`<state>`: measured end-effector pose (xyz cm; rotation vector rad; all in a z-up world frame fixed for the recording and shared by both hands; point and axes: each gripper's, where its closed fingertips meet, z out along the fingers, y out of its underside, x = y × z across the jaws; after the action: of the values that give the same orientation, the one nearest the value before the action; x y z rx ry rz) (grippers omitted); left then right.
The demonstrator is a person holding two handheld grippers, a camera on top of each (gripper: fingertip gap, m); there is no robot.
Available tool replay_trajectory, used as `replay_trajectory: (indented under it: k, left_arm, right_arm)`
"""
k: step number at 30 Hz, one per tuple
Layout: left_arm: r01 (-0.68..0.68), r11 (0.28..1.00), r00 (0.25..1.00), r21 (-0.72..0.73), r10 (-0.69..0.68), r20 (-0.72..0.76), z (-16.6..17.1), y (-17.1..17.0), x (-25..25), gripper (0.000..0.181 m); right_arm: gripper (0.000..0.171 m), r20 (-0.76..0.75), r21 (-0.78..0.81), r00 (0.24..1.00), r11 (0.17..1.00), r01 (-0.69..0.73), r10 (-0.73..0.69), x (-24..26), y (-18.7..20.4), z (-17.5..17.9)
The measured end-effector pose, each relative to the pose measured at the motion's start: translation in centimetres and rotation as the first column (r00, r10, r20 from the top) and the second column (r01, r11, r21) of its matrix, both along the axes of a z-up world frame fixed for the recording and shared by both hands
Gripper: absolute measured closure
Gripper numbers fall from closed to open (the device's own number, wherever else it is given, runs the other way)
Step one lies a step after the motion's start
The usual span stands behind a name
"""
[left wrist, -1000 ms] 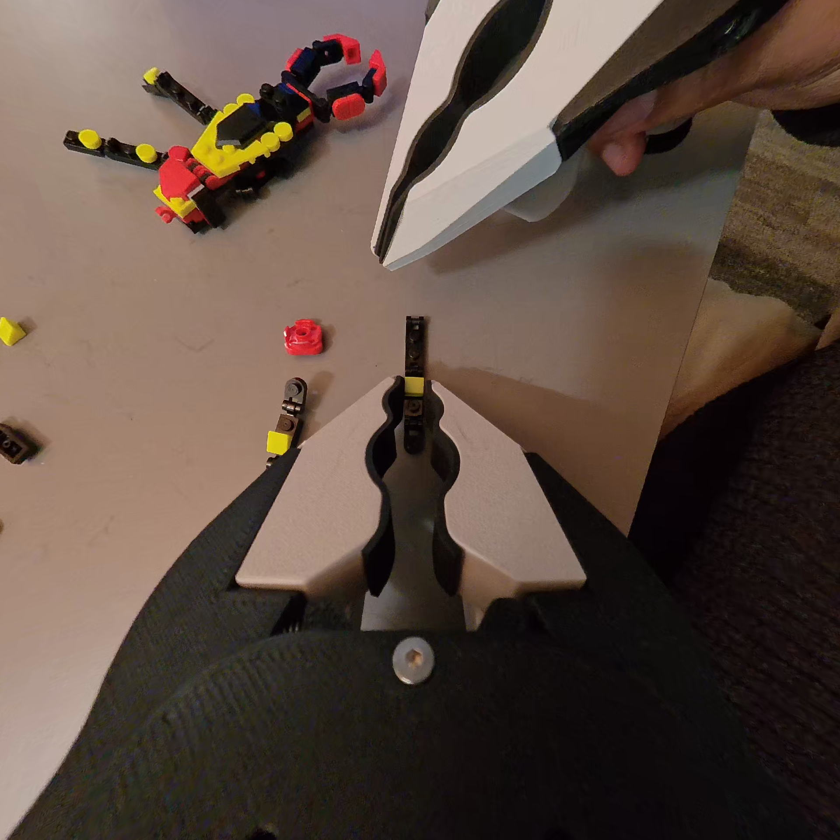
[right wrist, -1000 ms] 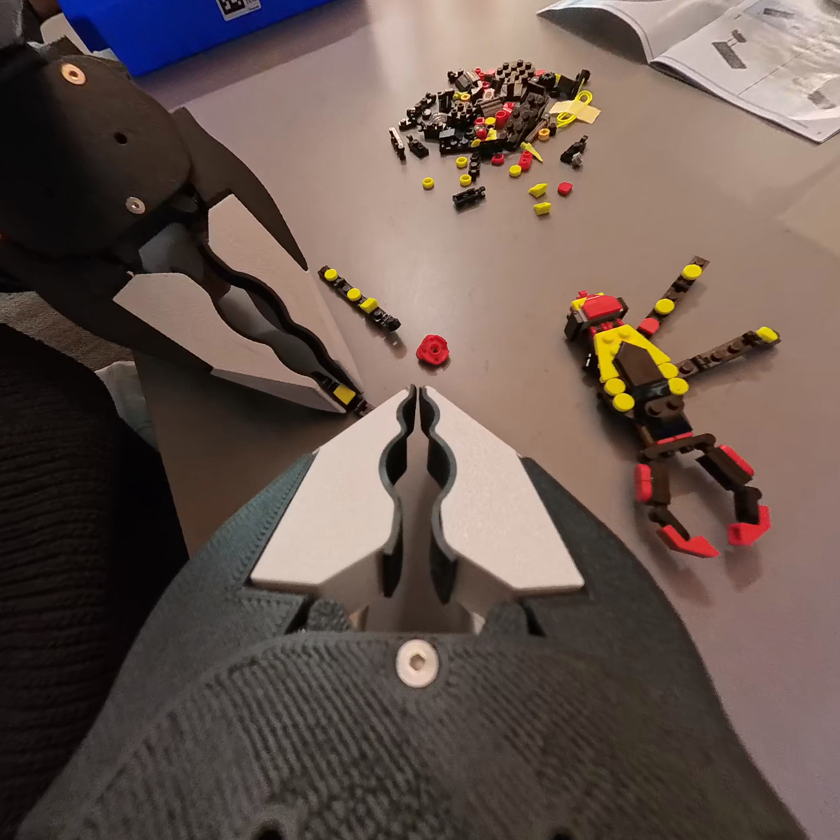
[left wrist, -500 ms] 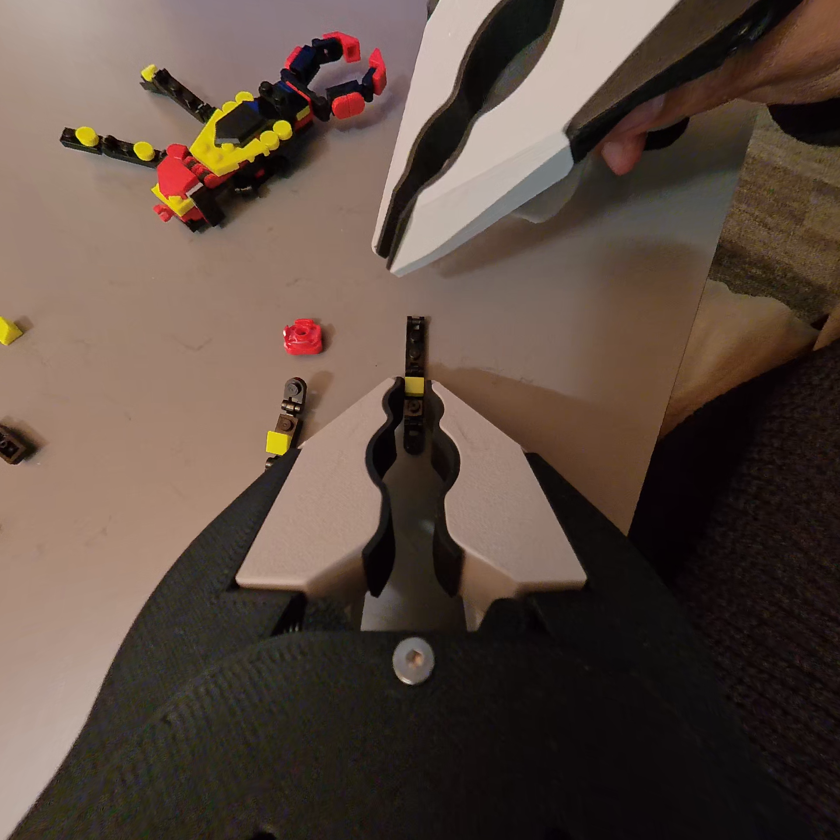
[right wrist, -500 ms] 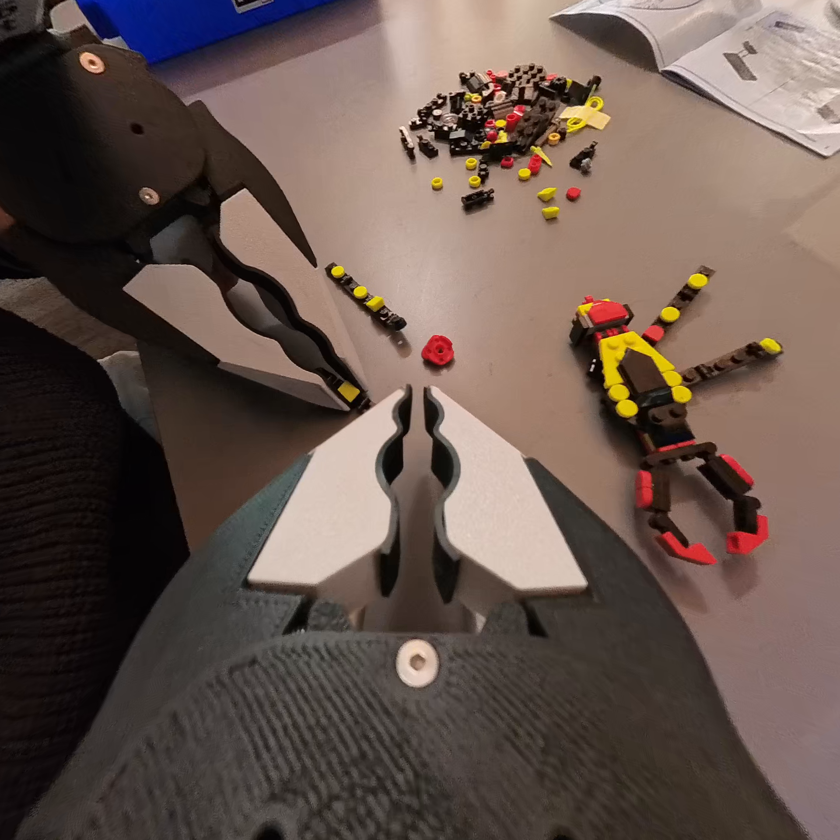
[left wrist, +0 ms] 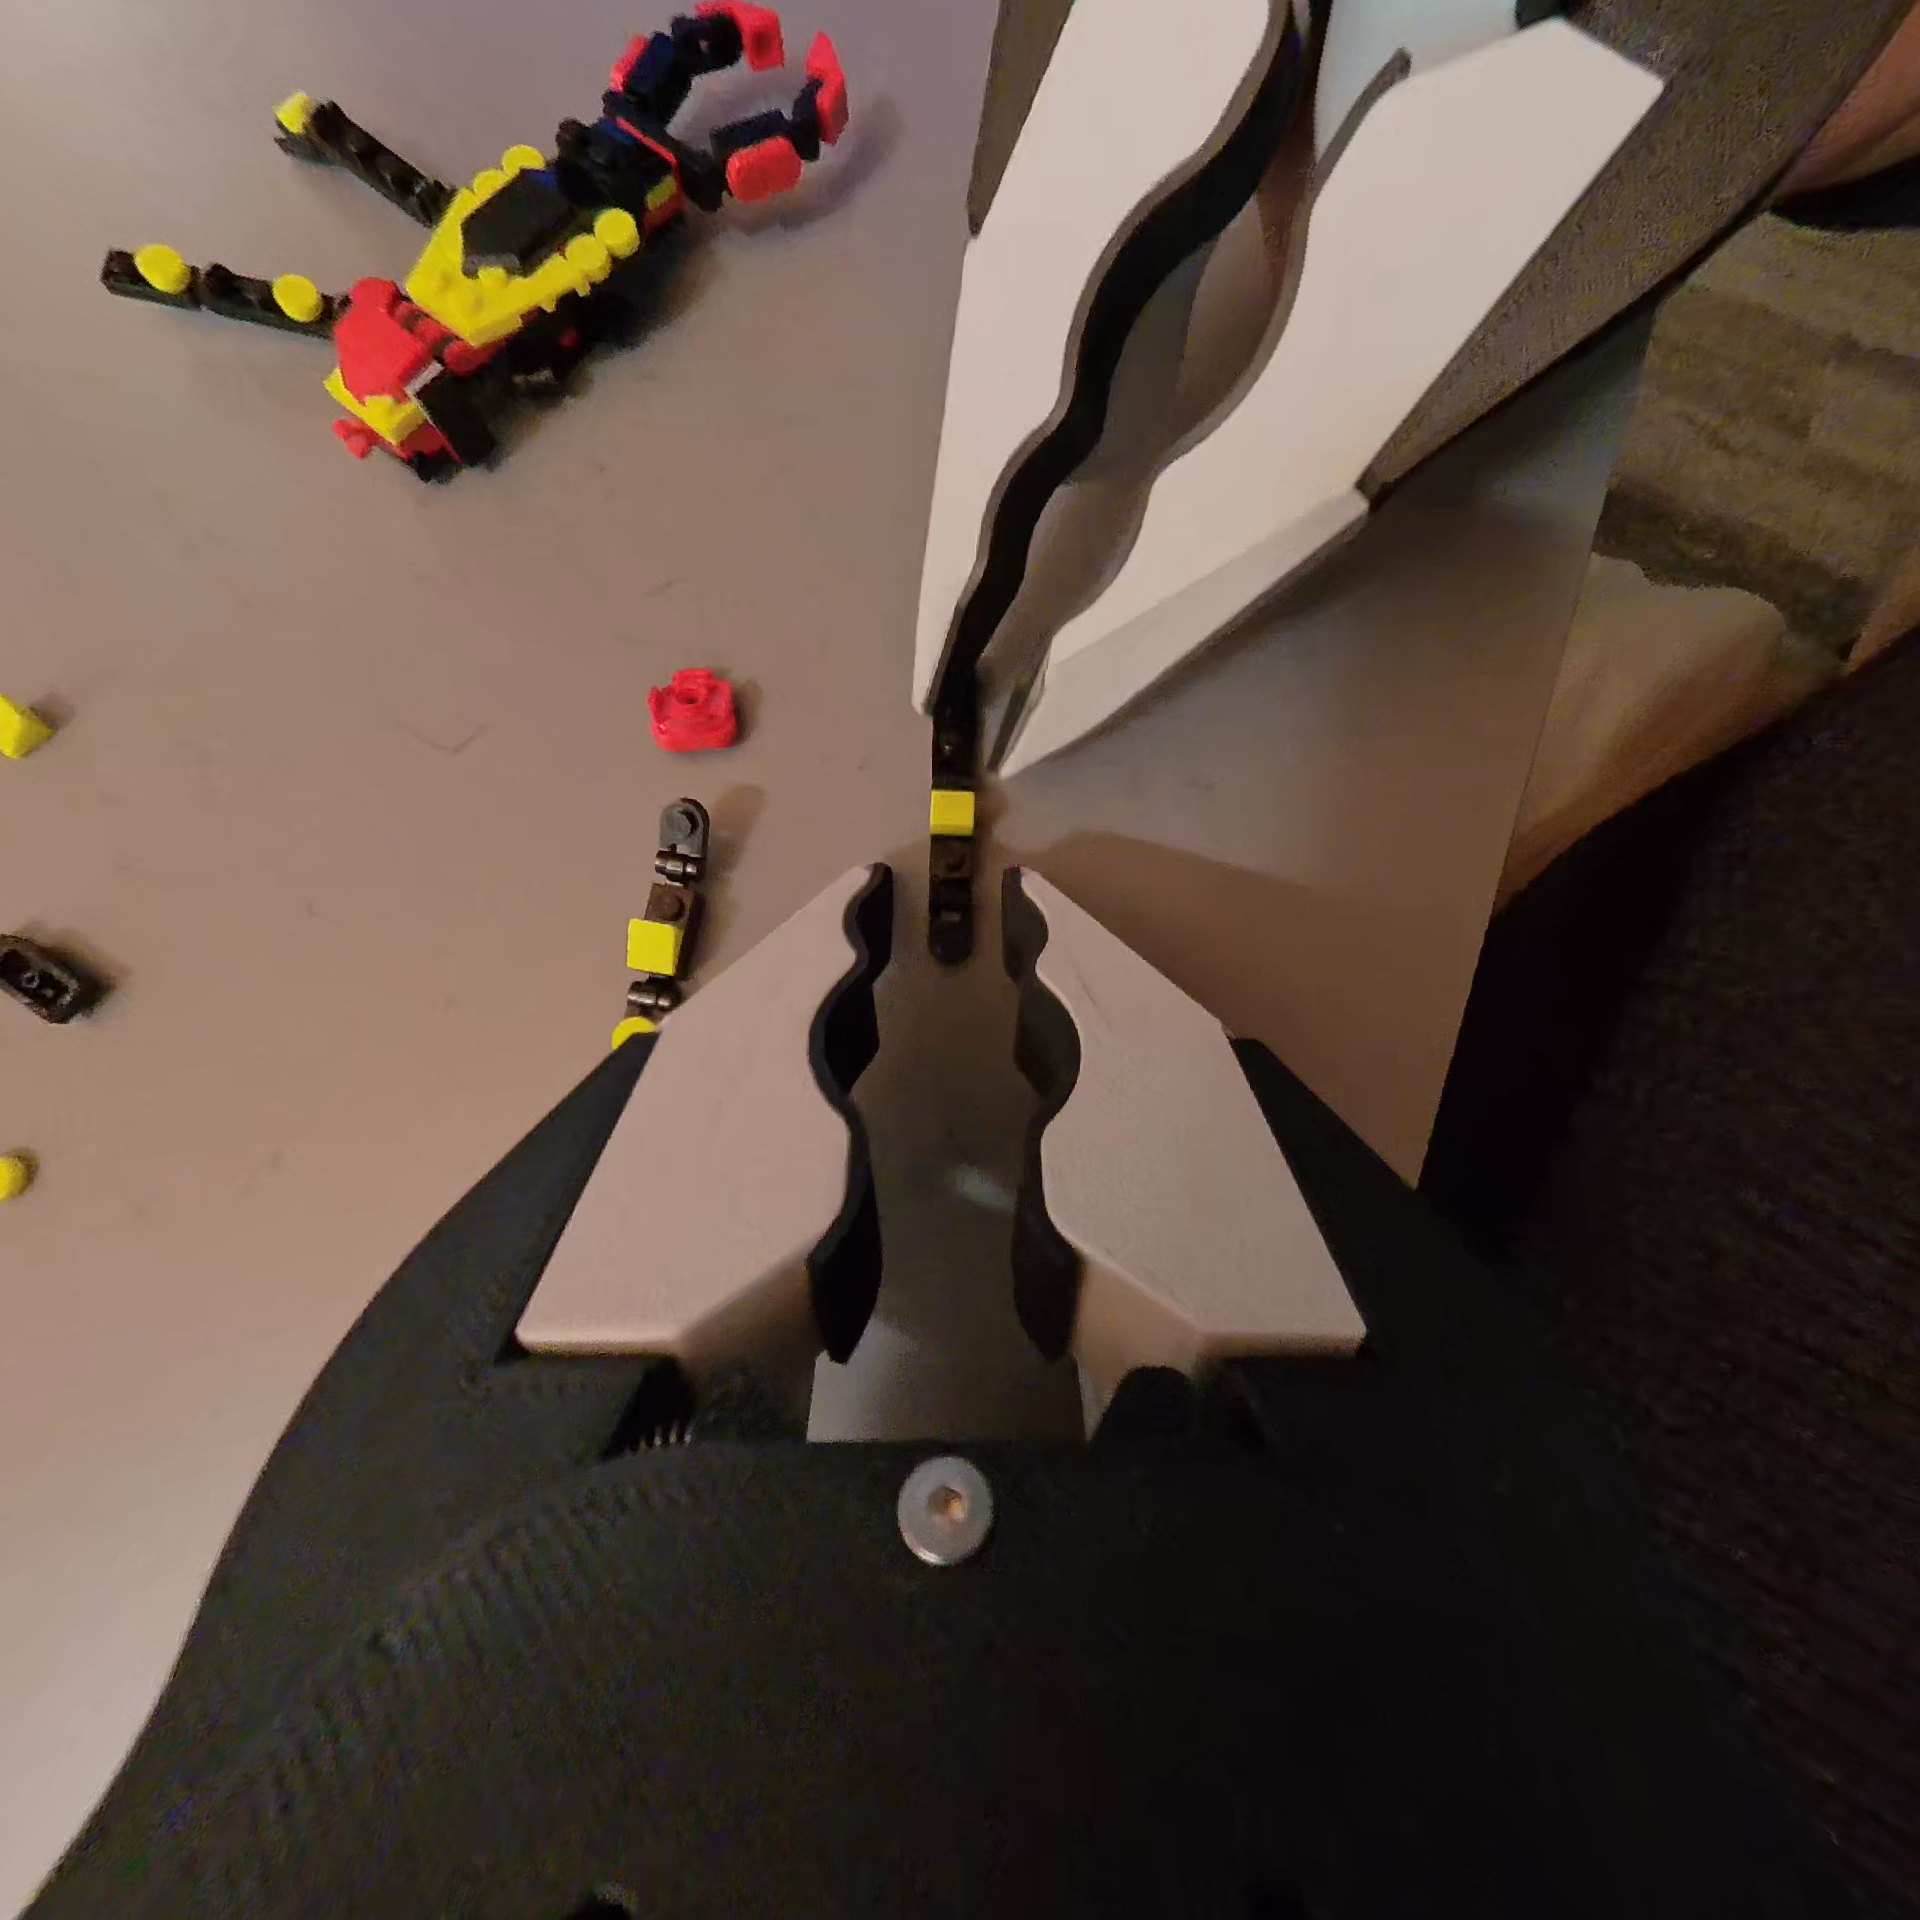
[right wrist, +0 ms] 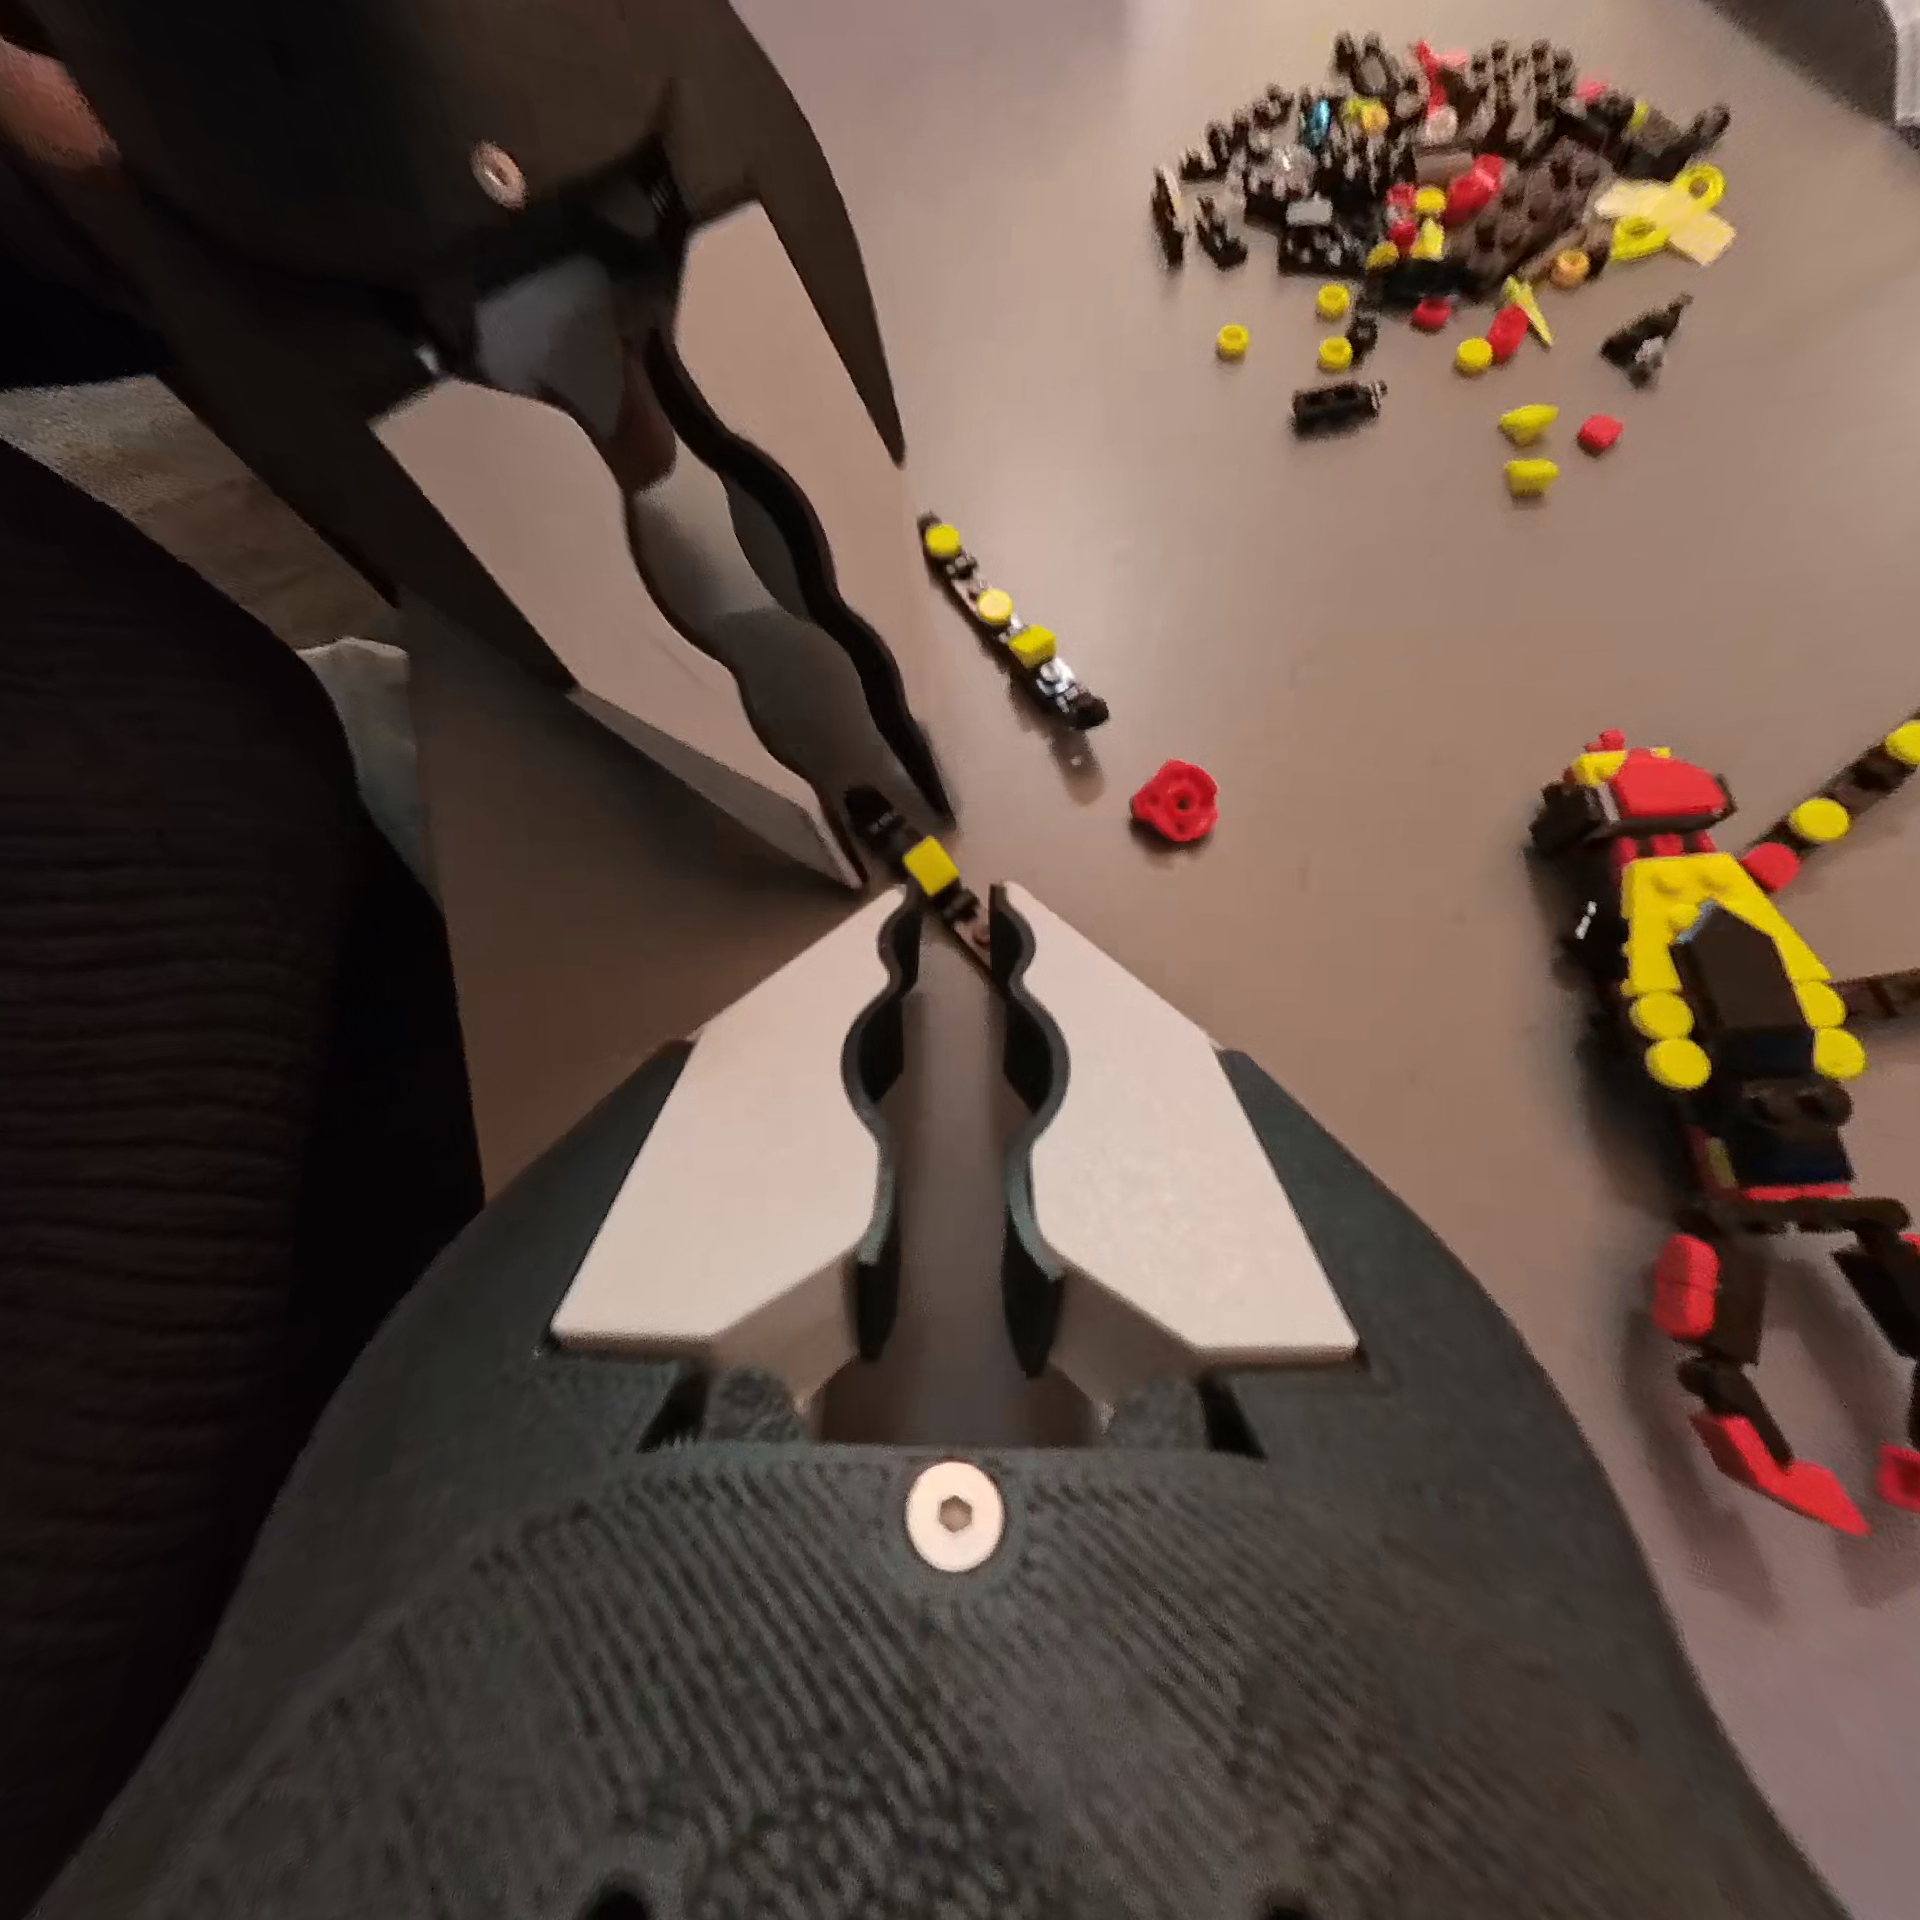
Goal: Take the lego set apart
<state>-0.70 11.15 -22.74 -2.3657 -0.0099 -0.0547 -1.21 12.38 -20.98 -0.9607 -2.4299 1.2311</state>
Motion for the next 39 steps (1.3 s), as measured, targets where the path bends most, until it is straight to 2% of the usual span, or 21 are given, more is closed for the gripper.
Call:
replay_trajectory:
  k: [3,7,11,15,20,29,30,32,33,35,39]
  left_arm:
    - [0.011,1.0,1.0,0.004,-0.011,0.004,0.0,0.1,0.1,0.175]
    - [0.037,0.999,0.999,0.009,-0.037,0.001,0.0,0.0,0.2,0.174]
    - [0.112,0.994,0.994,0.011,-0.112,-0.012,0.0,-0.3,1.0,0.174]
    - [0.19,0.982,0.98,0.002,-0.189,-0.057,0.0,-0.6,1.8,0.174]
    - [0.225,0.974,0.974,0.005,-0.225,-0.005,0.0,-0.8,2.7,0.174]
    - [0.19,0.982,0.98,0.01,-0.19,0.052,-0.1,-0.5,2.8,0.173]
    - [0.195,0.981,0.98,0.009,-0.195,0.043,-0.1,-0.5,2.8,0.173]
    - [0.229,0.973,0.969,0.012,-0.229,0.091,-0.1,-0.5,4.1,0.172]
    - [0.224,0.975,0.971,0.011,-0.224,0.078,-0.1,-0.4,4.1,0.172]
    - [0.215,0.977,0.975,0.003,-0.215,0.055,-0.1,-0.3,3.9,0.173]
    - [0.182,0.983,0.977,0.015,-0.183,0.108,0.0,-0.3,3.4,0.173]
  right_arm:
    - [0.157,-0.027,0.013,0.998,0.998,-0.062,0.062,0.0,-1.0,0.2]
    - [0.153,0.009,0.071,0.993,0.991,-0.115,0.115,0.3,-1.2,-1.3]
    - [0.163,-0.004,0.097,0.988,0.984,-0.151,0.152,1.0,-1.3,-1.2]
    - [0.163,0.009,0.088,0.982,0.978,-0.19,0.19,1.8,-1.6,-1.2]
    - [0.164,0.024,0.056,0.973,0.972,-0.229,0.228,2.6,-2.4,-1.1]
    - [0.165,0.102,-0.05,0.978,0.983,-0.177,0.181,2.5,-2.1,-0.7]
    - [0.165,0.108,-0.089,0.979,0.983,-0.162,0.171,2.3,-2.2,-0.3]
    - [0.165,0.066,-0.325,0.992,0.942,-0.083,0.11,0.9,-2.1,3.6]
    - [0.164,0.088,-0.365,0.993,0.93,-0.041,0.078,0.3,-1.3,4.4]
    - [0.164,0.07,-0.26,0.998,0.965,0.022,-0.004,-0.4,1.0,3.3]
    - [0.164,0.037,-0.344,0.998,0.936,0.069,-0.06,-0.8,2.1,4.7]
